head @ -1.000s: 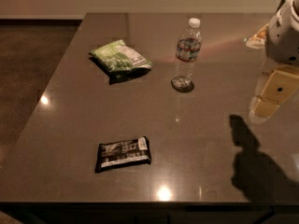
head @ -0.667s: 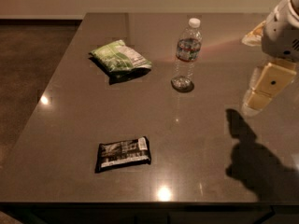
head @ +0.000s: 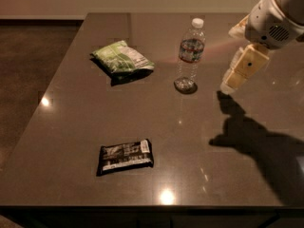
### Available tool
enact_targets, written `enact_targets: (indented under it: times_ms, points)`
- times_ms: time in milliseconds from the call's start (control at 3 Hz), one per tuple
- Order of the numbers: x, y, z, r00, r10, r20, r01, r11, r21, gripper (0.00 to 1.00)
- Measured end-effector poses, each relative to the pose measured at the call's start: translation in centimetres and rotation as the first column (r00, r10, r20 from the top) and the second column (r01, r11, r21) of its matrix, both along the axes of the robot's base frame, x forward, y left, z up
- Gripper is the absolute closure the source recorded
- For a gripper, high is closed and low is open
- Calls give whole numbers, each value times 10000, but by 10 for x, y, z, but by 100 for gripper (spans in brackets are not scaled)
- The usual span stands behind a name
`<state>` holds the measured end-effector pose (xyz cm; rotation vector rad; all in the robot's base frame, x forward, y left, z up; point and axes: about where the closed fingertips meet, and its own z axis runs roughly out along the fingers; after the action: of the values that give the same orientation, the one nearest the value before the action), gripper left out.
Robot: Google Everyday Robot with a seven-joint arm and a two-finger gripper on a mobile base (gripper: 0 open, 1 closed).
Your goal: Move water bottle near rxbar chocolate
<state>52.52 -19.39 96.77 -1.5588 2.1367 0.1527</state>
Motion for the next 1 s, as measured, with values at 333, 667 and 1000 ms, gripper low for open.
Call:
enact_targets:
  times_ms: [333, 667, 1000]
  points:
    - [33, 8, -4, 9997, -225, 92, 216, 9962, 842, 0]
    - [64, 16, -11, 9986, -495, 209, 454, 9854, 1643, 0]
    - [89, 29, -20, 9980, -591, 241, 519, 9717, 2302, 0]
